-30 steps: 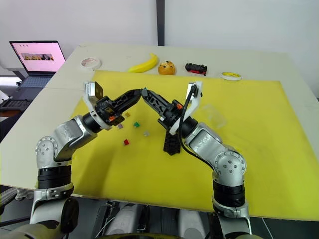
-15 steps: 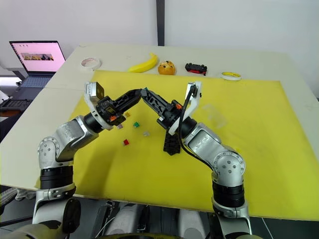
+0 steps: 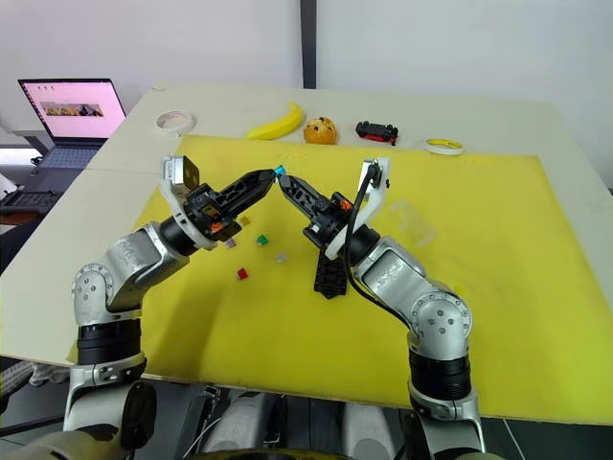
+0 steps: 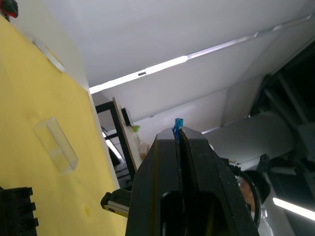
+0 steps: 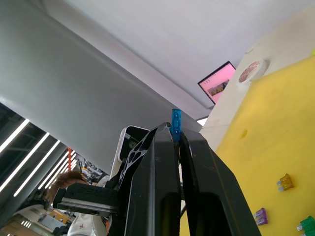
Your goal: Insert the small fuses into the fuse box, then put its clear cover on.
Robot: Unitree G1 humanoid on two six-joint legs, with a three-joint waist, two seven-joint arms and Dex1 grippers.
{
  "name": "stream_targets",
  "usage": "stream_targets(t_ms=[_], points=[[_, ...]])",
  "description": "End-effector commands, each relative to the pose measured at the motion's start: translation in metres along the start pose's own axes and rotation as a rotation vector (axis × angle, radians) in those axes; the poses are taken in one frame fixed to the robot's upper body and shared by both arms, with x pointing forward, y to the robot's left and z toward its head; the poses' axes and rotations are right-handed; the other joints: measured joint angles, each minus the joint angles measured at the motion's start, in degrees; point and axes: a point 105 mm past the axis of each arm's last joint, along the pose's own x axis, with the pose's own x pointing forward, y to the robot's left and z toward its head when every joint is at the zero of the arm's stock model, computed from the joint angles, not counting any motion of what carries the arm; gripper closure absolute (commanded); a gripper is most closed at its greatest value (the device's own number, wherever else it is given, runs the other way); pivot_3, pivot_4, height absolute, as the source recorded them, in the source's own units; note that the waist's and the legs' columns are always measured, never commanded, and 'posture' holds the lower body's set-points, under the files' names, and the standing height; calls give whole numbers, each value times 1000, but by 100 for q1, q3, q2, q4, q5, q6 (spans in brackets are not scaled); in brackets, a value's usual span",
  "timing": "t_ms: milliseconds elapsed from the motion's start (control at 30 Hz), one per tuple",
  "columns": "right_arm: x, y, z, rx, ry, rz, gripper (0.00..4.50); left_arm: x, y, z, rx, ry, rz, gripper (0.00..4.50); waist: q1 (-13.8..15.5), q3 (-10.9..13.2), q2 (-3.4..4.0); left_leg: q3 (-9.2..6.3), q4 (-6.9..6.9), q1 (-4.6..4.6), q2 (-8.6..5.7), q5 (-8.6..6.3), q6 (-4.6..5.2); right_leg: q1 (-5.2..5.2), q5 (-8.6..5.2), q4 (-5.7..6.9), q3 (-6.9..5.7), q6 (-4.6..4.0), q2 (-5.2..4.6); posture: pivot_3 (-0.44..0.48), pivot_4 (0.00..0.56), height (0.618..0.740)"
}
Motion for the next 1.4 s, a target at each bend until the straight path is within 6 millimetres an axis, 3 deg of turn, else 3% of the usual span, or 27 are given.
stream_targets(t_ms=[33, 267, 300, 333, 433, 567, 667, 800, 1000, 1167, 1400], points=[[-1, 18, 5, -10, -29, 73, 4464, 0, -6, 1, 16, -1, -19, 4500, 0, 0, 0, 0, 0, 0, 0, 0, 0, 0, 0, 0, 0, 0, 0, 0, 150, 740], [-2, 19, 6, -17, -35, 81, 4464, -4, -2, 0, 33, 19, 13, 4500, 0, 0, 0, 0, 1, 0, 0, 0, 0, 0, 0, 1, 0, 0, 0, 0, 150, 740], [-3, 20, 8, -27, -36, 88, 4500, -8, -2, 1, 51, 31, 29, 3856, -4, 0, 0, 0, 1, 0, 0, 0, 0, 0, 0, 1, 0, 0, 0, 0, 150, 740], [-4, 21, 10, -45, -34, 97, 4500, -13, -3, 2, 83, 56, 42, 3587, -14, 0, 0, 0, 1, 1, 0, 0, 0, 0, 0, 3, 0, 0, 1, 0, 150, 740], [-11, 25, 16, -117, -12, 120, 4500, -28, -17, 5, 222, 170, 41, 2109, -23, 0, 0, 0, 0, 3, 4, 0, 0, -1, 0, 7, 2, 0, 11, 0, 150, 740], [-30, 27, 20, -350, 130, 147, 4500, -35, -33, -6, 472, 417, 26, 59, 21, 1, 2, 2, 1, 3, 0, -12, 22, 0, -1, 6, 0, 0, 20, 0, 150, 740], [-48, 25, 19, -538, 284, 175, 4500, -35, -33, -20, 688, 598, -14, 59, 24, 1, 2, 3, 2, 1, -6, -18, 34, 8, -3, -7, -6, 0, 18, 0, 150, 740], [-73, 13, 11, -771, 501, 214, 4500, -34, -16, -33, 949, 793, -110, 59, 21, 2, 2, 12, -2, 3, -4, -19, 37, 11, -3, -17, -3, 1, 20, 0, 150, 740], [-106, -24, -11, -1012, 767, 278, 4500, -20, 19, -45, 1221, 900, -256, 59, 32, 3, -2, 12, 4, 2, 11, -22, 42, 12, -2, -16, 5, 0, 32, 0, 150, 740], [-107, -41, -13, -1099, 786, 297, 4500, -12, 45, -54, 1313, 930, -303, 59, 22, 5, -4, 16, 15, 0, 13, -24, 46, 10, -1, -13, 11, 2, 32, 0, 150, 740], [-96, -49, -18, -1126, 770, 318, 4500, -7, 59, -58, 1396, 938, -314, 59, 32, 5, -4, 14, 18, 0, 15, -23, 45, 10, -1, -7, 11, 2, 29, 0, 150, 740]])
